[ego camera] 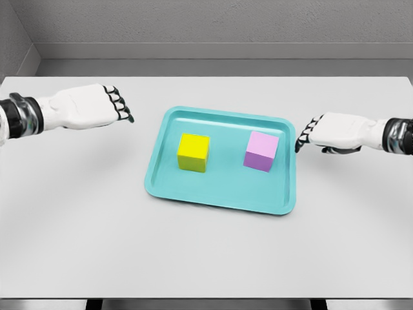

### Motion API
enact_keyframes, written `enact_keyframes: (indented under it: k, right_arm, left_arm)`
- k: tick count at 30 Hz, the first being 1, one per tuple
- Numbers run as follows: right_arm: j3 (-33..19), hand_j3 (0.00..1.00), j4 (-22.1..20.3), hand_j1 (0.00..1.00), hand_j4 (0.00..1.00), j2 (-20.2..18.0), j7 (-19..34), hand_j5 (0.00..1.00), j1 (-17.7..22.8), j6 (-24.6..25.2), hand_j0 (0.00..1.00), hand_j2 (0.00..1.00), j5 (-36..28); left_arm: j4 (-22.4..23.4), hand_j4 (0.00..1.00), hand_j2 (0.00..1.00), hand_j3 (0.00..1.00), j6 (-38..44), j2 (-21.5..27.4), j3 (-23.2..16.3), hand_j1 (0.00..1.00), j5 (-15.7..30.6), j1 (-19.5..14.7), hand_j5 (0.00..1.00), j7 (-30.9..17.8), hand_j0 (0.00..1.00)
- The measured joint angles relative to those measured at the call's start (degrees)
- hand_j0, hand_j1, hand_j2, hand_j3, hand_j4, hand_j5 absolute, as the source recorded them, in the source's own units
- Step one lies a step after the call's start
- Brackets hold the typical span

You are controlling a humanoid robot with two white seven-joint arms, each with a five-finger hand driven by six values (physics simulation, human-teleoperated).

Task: Push two cubes

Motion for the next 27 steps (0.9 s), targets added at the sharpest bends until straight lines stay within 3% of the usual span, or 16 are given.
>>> enact_keyframes:
  k: [4, 10, 27]
  right_arm:
    - [0.08, 0.65, 0.00, 0.65, 0.65, 0.22, 0.00, 0.65, 0.26, 0.00, 0.65, 0.65, 0.27]
    - [0.11, 0.65, -0.29, 0.65, 0.65, 0.74, 0.00, 0.65, 0.35, 0.00, 0.65, 0.65, 0.46]
    - [-0.11, 0.52, -0.50, 0.52, 0.52, 1.44, 0.00, 0.52, 0.44, 0.00, 0.52, 0.52, 0.26]
  left_arm:
    - [-0.11, 0.81, 0.81, 0.81, -0.01, -2.16, -2.00, 0.81, -1.11, -1.76, 0.81, -1.41, 0.81]
    - [-0.06, 0.81, 0.81, 0.81, -0.02, -4.54, -3.61, 0.81, -1.00, -1.06, 0.81, -2.08, 0.81]
    - [0.22, 0.81, 0.81, 0.81, -0.02, -5.63, -5.42, 0.81, -0.81, -0.70, 0.81, -2.24, 0.81]
